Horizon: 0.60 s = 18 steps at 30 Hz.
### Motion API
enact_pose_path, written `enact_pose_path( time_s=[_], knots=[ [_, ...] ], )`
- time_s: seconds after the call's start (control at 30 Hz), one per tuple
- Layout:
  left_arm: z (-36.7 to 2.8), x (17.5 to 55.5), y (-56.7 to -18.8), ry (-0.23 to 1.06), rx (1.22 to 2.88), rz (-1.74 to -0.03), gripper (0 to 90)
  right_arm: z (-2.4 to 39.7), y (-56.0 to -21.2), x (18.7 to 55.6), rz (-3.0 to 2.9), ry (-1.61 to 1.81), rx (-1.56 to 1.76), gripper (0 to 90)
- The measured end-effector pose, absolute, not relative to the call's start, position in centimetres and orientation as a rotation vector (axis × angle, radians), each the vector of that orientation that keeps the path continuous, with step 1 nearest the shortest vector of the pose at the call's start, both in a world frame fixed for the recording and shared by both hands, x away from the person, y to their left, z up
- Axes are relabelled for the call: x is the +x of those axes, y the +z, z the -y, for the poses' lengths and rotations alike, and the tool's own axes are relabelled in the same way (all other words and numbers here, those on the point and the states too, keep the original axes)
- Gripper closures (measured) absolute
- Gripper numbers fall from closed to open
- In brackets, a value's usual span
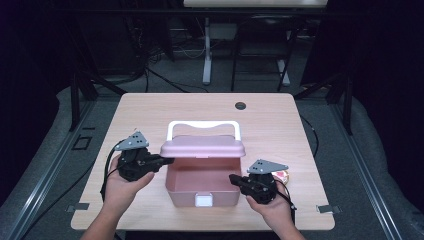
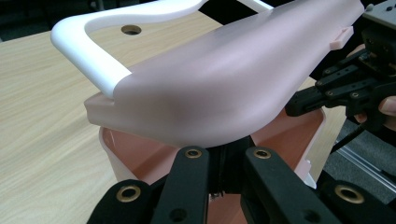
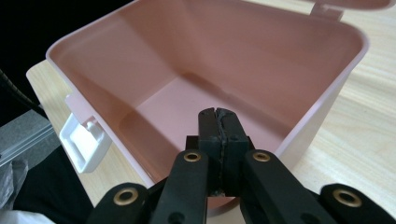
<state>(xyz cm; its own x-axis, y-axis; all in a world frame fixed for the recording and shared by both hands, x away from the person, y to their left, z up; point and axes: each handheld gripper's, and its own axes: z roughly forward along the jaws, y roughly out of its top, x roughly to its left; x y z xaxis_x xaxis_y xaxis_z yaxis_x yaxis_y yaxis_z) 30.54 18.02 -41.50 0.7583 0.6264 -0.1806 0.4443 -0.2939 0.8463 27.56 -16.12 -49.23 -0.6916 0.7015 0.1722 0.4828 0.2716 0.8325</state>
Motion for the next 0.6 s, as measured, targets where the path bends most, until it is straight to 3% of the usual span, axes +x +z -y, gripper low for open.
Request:
enact_pose_path(
  time_s=[0.6],
  knots=[
    [-18.02, 31.48, -40.61, 0.229, 1.929, -0.824, 90.0, 15.78, -49.43, 26.79, -2.359, 1.374, 1.084, 90.0]
  ],
)
